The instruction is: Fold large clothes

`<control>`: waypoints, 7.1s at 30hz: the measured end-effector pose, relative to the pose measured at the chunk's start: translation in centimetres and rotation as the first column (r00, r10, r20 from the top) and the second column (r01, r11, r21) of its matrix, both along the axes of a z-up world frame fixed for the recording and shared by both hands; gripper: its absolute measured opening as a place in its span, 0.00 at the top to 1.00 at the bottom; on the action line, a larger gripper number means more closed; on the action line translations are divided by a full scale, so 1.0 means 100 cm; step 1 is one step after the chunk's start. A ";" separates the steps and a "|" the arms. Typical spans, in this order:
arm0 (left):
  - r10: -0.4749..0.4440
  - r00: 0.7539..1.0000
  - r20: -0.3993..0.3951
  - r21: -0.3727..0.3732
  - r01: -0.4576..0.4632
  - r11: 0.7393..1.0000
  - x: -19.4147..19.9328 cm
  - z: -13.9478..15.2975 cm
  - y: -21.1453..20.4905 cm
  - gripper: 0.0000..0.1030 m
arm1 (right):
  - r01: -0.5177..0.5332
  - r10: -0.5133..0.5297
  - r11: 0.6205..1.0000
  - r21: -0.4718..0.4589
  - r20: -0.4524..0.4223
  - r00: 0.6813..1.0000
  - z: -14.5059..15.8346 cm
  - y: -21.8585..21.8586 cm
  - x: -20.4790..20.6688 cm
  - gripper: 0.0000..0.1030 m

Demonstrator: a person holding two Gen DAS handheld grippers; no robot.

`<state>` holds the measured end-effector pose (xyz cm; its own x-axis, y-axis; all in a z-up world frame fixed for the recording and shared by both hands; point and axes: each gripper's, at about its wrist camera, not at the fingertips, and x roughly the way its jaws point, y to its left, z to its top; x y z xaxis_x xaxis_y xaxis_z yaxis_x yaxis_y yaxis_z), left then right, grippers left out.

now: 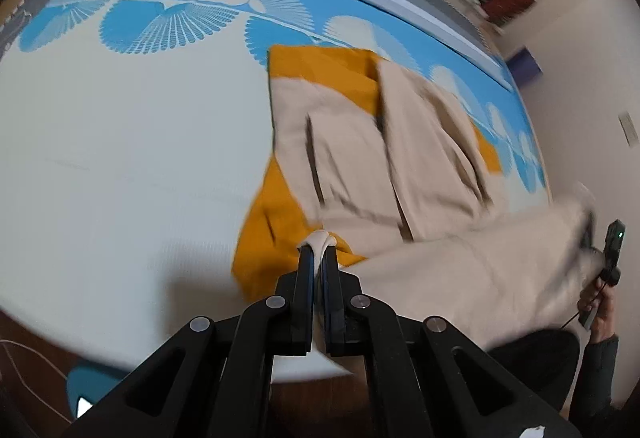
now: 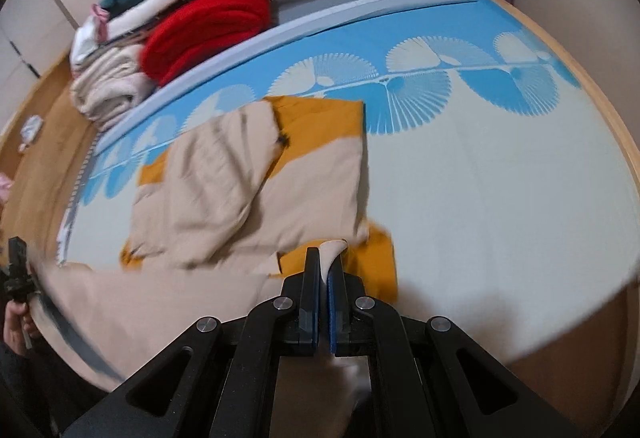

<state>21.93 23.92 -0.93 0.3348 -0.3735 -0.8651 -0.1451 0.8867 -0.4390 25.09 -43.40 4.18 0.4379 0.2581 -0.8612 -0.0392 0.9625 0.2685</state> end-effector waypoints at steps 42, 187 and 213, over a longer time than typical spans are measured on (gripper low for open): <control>0.199 0.926 0.321 0.150 -0.257 0.955 0.123 -0.007 -0.001 1.00 | 0.108 -0.069 0.990 -0.086 0.374 0.925 -0.025 0.049 0.111 0.94; 0.422 0.904 0.061 0.021 -0.424 0.905 -0.070 -0.097 -0.088 0.58 | 0.545 -0.529 0.828 0.128 -0.142 0.837 -0.170 0.013 -0.043 0.55; 0.620 0.784 0.040 -0.342 -0.572 0.745 -0.045 -0.130 -0.019 0.95 | 0.598 -0.593 0.796 0.091 -0.082 0.801 -0.160 0.010 -0.004 0.94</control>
